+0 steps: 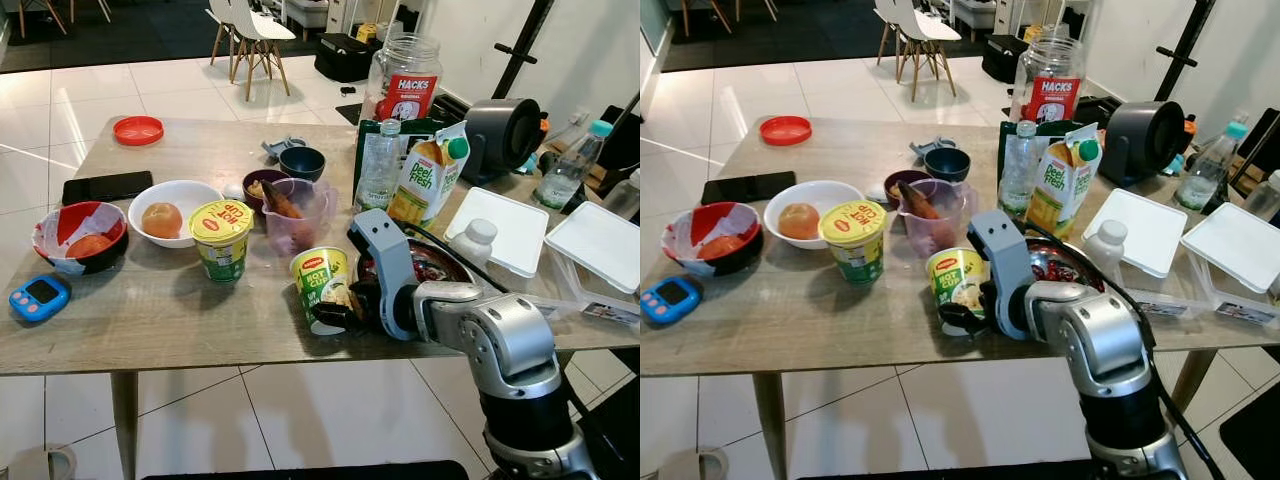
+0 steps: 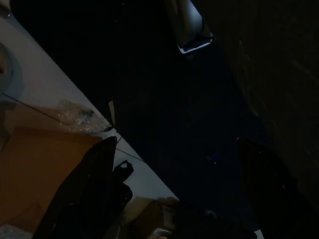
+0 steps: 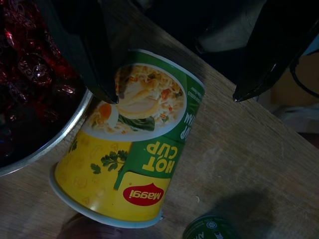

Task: Restocking fridge

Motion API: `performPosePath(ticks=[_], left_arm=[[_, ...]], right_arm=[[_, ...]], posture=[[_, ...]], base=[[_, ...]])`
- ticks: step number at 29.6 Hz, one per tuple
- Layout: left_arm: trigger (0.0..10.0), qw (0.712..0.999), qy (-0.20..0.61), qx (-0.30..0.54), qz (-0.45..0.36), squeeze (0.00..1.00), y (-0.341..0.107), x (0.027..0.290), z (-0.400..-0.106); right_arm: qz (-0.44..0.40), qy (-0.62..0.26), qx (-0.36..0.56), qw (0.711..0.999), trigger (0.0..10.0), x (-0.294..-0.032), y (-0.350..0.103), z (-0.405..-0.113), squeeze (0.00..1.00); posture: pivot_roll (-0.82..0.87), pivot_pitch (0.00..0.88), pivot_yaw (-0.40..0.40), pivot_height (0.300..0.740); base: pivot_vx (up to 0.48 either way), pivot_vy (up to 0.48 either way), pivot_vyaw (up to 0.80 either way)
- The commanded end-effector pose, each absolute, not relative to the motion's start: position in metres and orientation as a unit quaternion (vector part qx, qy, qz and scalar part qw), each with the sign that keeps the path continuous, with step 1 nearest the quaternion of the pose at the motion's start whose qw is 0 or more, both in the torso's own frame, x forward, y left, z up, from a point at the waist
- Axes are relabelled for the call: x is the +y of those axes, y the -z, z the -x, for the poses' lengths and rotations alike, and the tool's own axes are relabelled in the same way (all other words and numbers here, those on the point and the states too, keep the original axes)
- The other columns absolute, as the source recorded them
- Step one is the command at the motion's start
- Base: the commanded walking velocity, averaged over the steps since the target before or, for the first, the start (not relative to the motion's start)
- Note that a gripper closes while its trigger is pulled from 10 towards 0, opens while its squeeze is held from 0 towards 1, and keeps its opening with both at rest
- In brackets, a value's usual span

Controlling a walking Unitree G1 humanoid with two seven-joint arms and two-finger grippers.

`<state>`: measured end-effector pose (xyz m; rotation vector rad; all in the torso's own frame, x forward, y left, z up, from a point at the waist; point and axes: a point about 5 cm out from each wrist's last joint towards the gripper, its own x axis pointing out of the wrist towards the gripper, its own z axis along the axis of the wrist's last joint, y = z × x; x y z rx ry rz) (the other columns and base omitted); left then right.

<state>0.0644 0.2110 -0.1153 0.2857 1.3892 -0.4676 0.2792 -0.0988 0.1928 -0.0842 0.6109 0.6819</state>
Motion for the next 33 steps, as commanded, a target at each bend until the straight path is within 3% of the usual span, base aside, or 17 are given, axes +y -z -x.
performPosePath(ticks=[1,16,33], left_arm=[[10.0,0.722,0.227,0.642,-0.119,0.00,0.118,0.202,-0.055],[10.0,0.722,0.228,0.642,-0.119,0.00,0.118,0.202,-0.055],[10.0,0.722,0.235,0.640,-0.120,0.00,0.118,0.199,-0.057]], right_arm=[[0.049,-0.323,0.308,0.893,10.0,-0.102,-0.189,-0.276,0.00],[0.014,-0.344,0.315,0.884,10.0,-0.074,-0.183,-0.270,0.00],[0.004,-0.333,0.298,0.895,10.0,-0.046,-0.182,-0.283,0.00]], posture=[[-0.14,0.071,-0.119,0.740],[-0.14,0.074,-0.112,0.740],[-0.16,0.069,-0.110,0.740]], base=[[0.000,0.000,0.00],[0.000,0.000,0.00],[0.000,0.000,0.00]])
